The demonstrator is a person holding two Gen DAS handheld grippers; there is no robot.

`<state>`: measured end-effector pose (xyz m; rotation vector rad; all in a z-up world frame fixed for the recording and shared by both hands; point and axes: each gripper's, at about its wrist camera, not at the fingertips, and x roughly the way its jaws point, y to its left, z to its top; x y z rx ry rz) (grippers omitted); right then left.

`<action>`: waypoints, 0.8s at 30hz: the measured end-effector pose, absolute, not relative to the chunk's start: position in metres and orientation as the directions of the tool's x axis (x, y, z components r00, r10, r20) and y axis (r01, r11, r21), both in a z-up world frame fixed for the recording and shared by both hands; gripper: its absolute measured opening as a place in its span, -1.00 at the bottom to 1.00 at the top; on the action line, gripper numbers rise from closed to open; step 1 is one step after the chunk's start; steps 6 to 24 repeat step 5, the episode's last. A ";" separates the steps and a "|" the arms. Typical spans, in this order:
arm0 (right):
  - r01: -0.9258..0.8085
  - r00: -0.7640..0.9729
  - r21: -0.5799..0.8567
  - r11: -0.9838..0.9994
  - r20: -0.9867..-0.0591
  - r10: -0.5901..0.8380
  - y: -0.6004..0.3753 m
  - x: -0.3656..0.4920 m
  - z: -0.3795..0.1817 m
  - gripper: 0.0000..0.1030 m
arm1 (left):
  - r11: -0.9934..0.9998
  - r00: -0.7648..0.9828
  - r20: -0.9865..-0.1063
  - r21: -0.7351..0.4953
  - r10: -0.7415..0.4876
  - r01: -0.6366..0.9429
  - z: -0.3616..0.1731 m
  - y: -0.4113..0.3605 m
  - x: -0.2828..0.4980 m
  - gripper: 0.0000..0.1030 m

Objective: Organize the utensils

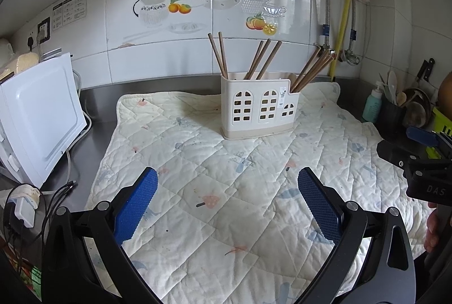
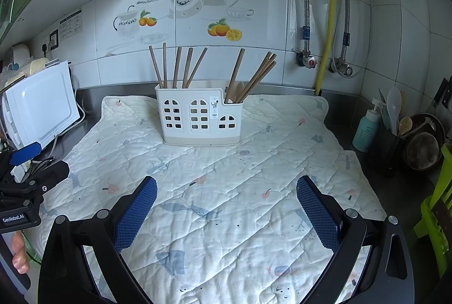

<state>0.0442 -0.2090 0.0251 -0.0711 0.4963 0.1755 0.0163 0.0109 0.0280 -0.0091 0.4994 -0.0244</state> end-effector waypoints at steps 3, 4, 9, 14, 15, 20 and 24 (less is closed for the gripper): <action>-0.182 0.866 -0.026 0.983 -0.478 0.148 -0.209 0.044 0.025 0.86 | 1.000 0.874 -0.484 -0.018 -0.030 0.024 0.027 0.011 0.017 0.91; -0.183 0.865 -0.024 0.983 -0.479 0.149 -0.209 0.044 0.025 0.86 | 0.999 0.874 -0.485 -0.023 -0.032 0.024 0.027 0.011 0.017 0.91; -0.184 0.865 -0.023 0.983 -0.479 0.151 -0.210 0.044 0.025 0.86 | 0.999 0.874 -0.486 -0.027 -0.034 0.023 0.027 0.012 0.017 0.91; -0.184 0.865 -0.023 0.983 -0.479 0.151 -0.210 0.044 0.025 0.86 | 0.999 0.874 -0.486 -0.027 -0.034 0.023 0.027 0.012 0.017 0.91; -0.184 0.865 -0.023 0.983 -0.479 0.151 -0.210 0.044 0.025 0.86 | 0.999 0.874 -0.486 -0.027 -0.034 0.023 0.027 0.012 0.017 0.91; -0.184 0.865 -0.023 0.983 -0.479 0.151 -0.210 0.044 0.025 0.86 | 0.999 0.874 -0.486 -0.027 -0.034 0.023 0.027 0.012 0.017 0.91; -0.184 0.865 -0.023 0.983 -0.479 0.151 -0.210 0.044 0.025 0.86 | 0.999 0.874 -0.486 -0.027 -0.034 0.023 0.027 0.012 0.017 0.91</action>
